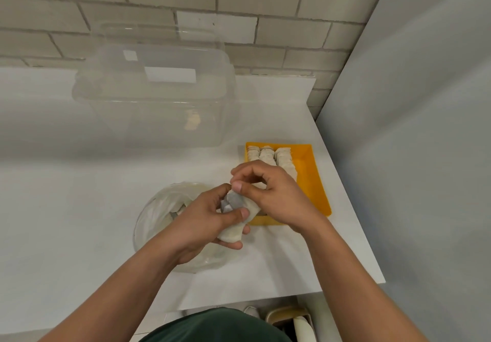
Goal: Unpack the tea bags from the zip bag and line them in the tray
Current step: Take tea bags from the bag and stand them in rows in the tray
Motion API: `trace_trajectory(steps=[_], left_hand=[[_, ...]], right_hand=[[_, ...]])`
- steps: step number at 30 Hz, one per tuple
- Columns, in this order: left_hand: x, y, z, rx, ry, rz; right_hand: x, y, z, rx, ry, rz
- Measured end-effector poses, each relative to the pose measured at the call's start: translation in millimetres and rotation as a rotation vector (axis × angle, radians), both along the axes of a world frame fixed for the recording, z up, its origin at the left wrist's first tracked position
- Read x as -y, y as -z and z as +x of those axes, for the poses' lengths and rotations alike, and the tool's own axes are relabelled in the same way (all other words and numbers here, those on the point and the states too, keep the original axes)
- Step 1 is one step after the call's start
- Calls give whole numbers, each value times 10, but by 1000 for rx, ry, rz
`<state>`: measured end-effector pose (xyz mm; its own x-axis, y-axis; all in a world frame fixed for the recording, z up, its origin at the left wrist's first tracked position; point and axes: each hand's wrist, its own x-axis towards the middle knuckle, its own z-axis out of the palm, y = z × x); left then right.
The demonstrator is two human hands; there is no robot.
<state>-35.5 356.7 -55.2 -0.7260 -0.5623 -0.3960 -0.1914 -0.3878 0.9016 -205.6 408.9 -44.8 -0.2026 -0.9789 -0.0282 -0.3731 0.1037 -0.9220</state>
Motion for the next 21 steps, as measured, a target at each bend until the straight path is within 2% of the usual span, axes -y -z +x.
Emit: trace_trajectory(steps=[4, 7, 10, 15, 17, 21], left_hand=[[29, 22, 19, -20, -52, 34], [52, 21, 28, -15, -58, 9], [84, 12, 51, -21, -48, 7], [119, -25, 25, -83, -83, 44], [133, -39, 10, -98, -114, 47], [170, -33, 16, -53, -116, -52]], right_hand=[[-20, 47, 53, 103, 70, -7], [-14, 19, 64, 61, 28, 48], [10, 10, 60, 46, 48, -7], [40, 21, 108, 326, 206, -190], [27, 42, 115, 380, 245, -197], [-8, 63, 60, 320, 197, -111]])
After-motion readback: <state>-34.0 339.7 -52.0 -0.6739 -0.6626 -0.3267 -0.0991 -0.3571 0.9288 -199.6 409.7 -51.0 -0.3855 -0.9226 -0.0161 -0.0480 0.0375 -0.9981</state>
